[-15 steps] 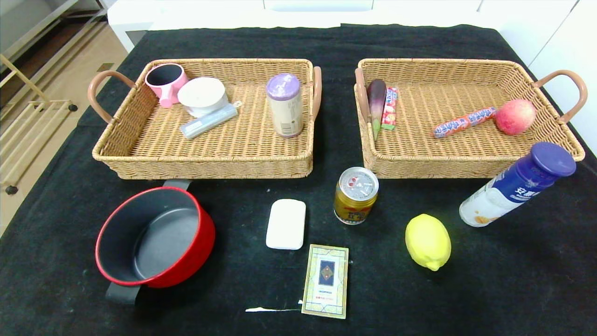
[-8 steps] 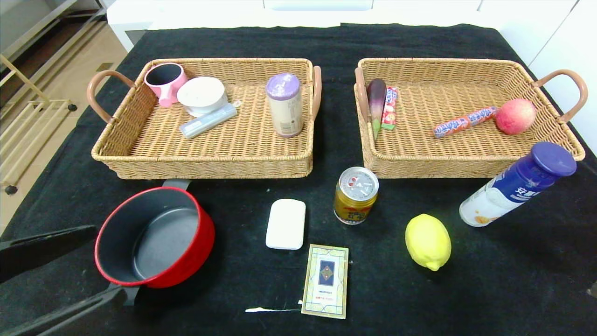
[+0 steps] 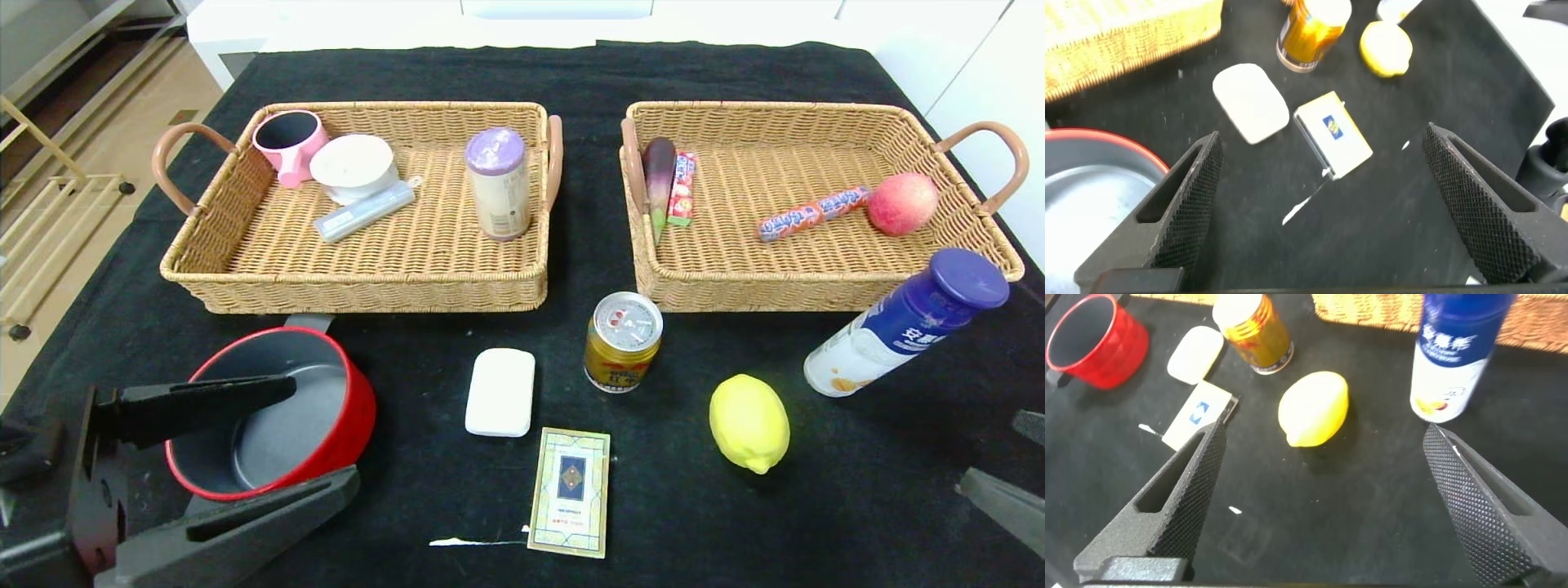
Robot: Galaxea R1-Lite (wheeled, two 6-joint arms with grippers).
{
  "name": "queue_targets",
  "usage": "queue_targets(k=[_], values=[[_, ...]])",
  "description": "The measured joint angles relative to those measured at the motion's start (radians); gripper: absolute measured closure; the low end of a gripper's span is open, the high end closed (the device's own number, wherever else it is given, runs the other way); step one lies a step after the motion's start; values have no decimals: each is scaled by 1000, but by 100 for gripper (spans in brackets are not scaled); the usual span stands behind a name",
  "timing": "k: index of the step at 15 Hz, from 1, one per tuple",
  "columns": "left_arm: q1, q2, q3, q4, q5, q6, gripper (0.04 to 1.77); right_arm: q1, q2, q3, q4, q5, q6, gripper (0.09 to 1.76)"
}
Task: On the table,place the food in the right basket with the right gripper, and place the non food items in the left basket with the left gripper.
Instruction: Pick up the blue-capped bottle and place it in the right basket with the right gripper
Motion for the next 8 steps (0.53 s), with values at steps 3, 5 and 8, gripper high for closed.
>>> queue_targets(k=[3,5,8], values=[[-21,10,-18,3,-10,11,5,16,10,7,0,-5,0,9],[-38,28,-34,1,-6,13,5,17,11,20,0,-5,0,9],[-48,46,-41,0,-4,12,5,17,13,26,0,-6,0,9]])
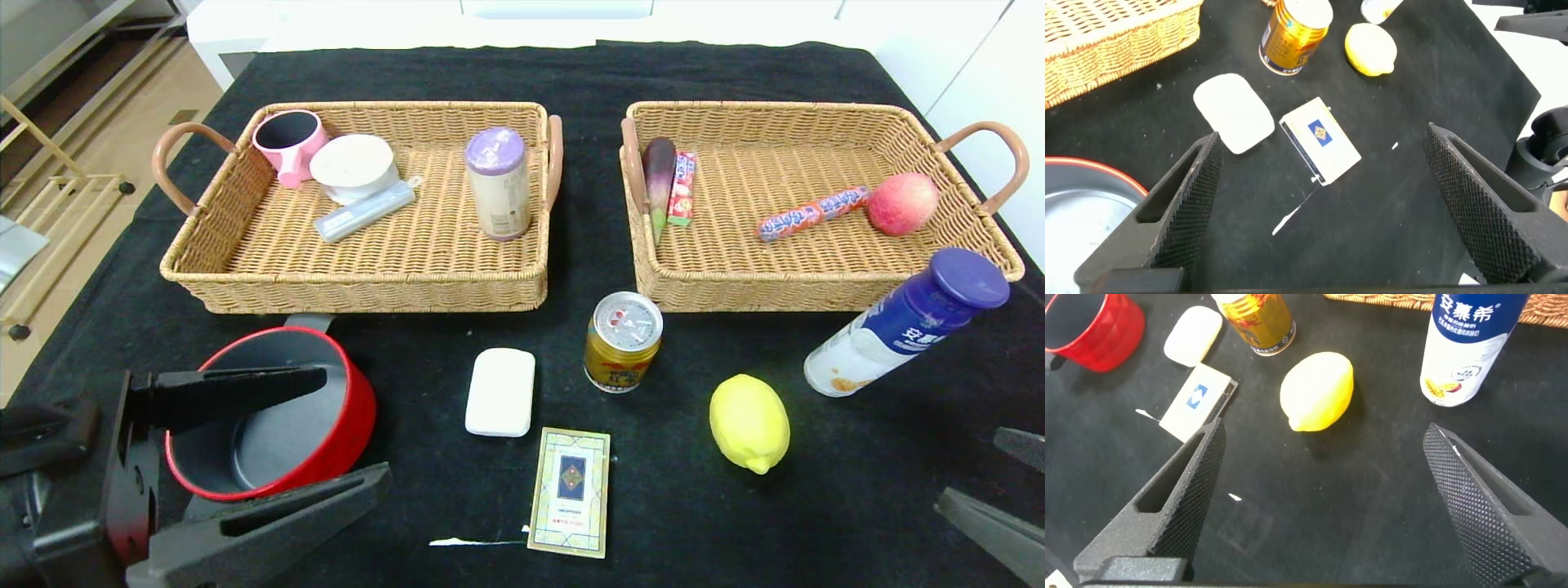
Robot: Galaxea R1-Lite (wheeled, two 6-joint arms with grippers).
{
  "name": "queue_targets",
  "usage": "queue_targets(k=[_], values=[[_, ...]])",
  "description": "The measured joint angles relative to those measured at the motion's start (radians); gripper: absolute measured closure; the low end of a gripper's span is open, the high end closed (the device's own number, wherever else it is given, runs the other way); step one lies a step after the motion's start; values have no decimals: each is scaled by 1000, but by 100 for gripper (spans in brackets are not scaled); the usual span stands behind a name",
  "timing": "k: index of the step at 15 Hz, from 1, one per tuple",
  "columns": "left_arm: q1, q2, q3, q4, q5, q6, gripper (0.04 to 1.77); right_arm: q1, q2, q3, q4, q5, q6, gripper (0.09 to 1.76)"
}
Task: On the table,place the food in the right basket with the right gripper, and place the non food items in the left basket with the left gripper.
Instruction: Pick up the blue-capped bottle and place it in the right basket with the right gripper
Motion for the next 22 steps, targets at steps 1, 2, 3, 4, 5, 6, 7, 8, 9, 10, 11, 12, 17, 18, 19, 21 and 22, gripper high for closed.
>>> queue_targets(k=[1,2,3,4,5,6,7,8,9,10,11,12,17,18,19,21,22], values=[[-1,2,-3,0,0,0,5,0,0,0,0,-2,0,9],[-3,4,-7,1,-1,0,5,-1,1,0,0,-14,-1,9],[-3,5,-8,1,-1,0,5,-1,1,-1,0,-31,-1,9],[-3,3,-11,1,-1,0,5,-2,3,-3,0,-48,-2,9],[-3,2,-16,1,-1,-1,5,-4,3,-5,0,-66,-2,9],[-4,1,-20,2,1,-1,5,-7,5,-6,1,-90,-2,9],[-3,1,-20,2,2,-2,5,-10,10,-6,4,-120,-2,9],[-3,1,-22,2,2,-2,5,-11,18,-6,4,-168,-2,9],[-3,3,-23,2,2,-2,5,-14,33,-6,1,-224,-2,9],[-3,6,-23,6,2,-3,5,-16,53,-7,-10,-280,-1,9],[-3,8,-23,5,3,-2,5,-20,75,-11,-44,-310,0,9],[-3,9,-23,4,7,-2,5,-35,98,-12,-76,-324,1,9],[-2,12,-24,2,7,-3,5,-54,212,-13,-240,-334,1,9],[-2,12,-24,2,8,-3,5,-45,229,-12,-259,-334,1,9],[-2,12,-24,2,8,-3,5,-42,246,-12,-273,-336,1,9],[-2,11,-24,2,8,-3,5,-48,283,-11,-311,-343,2,9],[-2,11,-24,3,8,-3,5,-55,309,-11,-345,-358,2,9]])
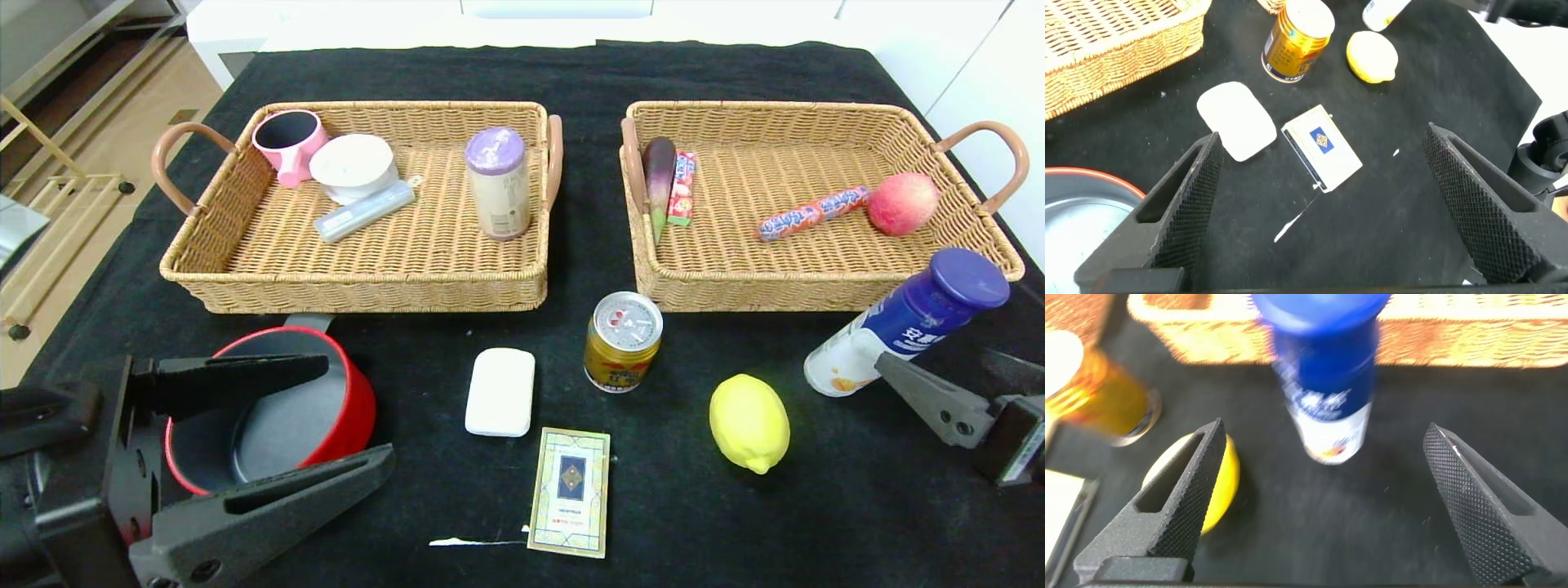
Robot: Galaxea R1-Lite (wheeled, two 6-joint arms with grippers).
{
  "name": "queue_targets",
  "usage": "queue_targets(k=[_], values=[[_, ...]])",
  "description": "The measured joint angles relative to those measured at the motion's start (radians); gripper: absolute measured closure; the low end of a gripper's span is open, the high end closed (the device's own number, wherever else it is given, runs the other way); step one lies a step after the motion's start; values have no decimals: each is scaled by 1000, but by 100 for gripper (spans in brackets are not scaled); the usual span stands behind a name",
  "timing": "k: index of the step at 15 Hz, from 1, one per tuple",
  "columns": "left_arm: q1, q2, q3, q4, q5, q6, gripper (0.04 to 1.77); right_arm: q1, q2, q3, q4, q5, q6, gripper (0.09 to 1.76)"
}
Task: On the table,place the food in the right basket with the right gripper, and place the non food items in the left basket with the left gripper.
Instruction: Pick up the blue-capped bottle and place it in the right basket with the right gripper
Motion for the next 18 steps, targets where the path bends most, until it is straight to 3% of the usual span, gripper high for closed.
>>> queue_targets(k=[6,15,18], values=[[2,-3,-1,-3,1,1,5,-13,155,0,-238,-61,0,9],[3,-9,-3,-3,1,3,5,-21,194,-9,-256,-63,0,9],[3,-10,-3,-4,0,2,5,-21,196,-9,-256,-61,1,57]])
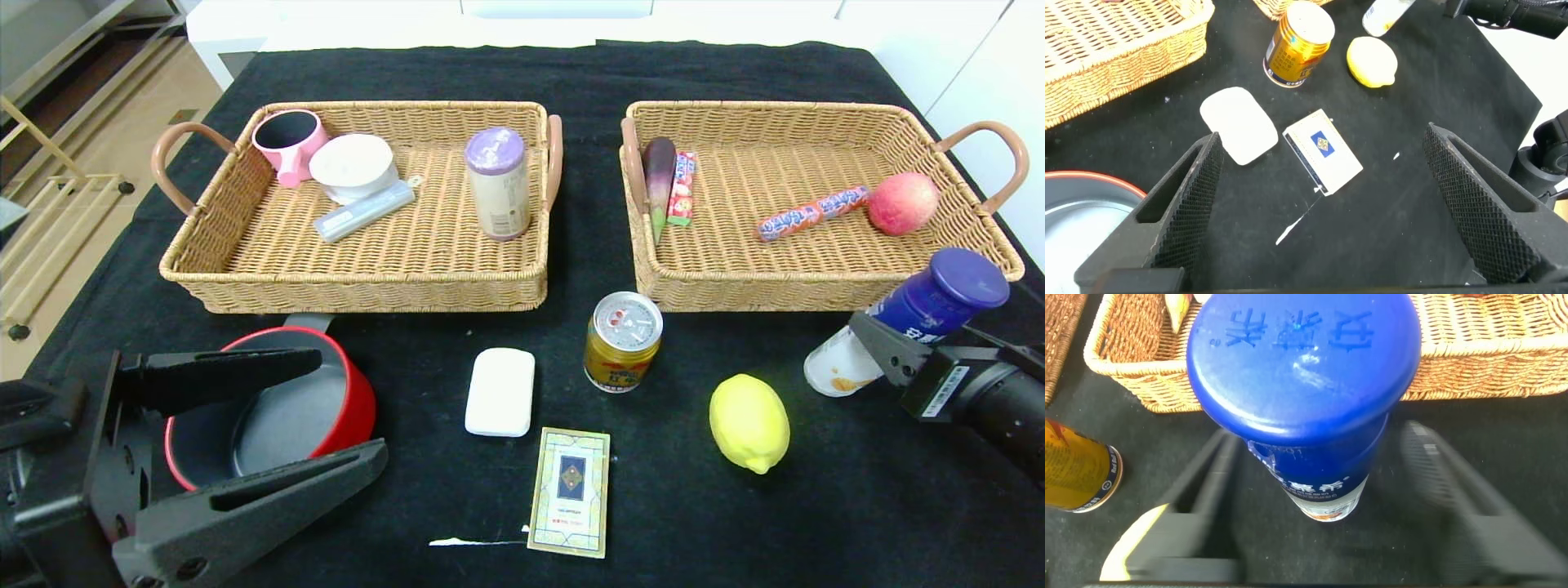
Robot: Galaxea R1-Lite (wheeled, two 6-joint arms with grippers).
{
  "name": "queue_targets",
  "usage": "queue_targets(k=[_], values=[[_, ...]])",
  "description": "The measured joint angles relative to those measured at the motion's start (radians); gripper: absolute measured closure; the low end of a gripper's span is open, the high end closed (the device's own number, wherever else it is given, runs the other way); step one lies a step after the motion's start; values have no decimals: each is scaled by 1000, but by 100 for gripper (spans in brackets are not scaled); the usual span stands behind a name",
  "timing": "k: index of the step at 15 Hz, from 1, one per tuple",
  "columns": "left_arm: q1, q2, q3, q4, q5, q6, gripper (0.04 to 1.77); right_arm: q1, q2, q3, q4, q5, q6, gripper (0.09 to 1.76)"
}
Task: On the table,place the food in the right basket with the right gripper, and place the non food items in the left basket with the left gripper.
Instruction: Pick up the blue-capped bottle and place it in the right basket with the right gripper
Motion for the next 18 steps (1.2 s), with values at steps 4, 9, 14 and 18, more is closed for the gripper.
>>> queue_targets(k=[4,9,14,18], values=[[0,0,0,0,0,0,5,-1,1,1,1,0,0,98],[0,0,1,0,0,0,5,-1,-1,7,1,3,0,102],[-1,-1,1,0,0,0,5,0,0,6,3,6,0,102],[-1,-1,2,1,0,0,5,5,-34,-1,46,11,-8,102]])
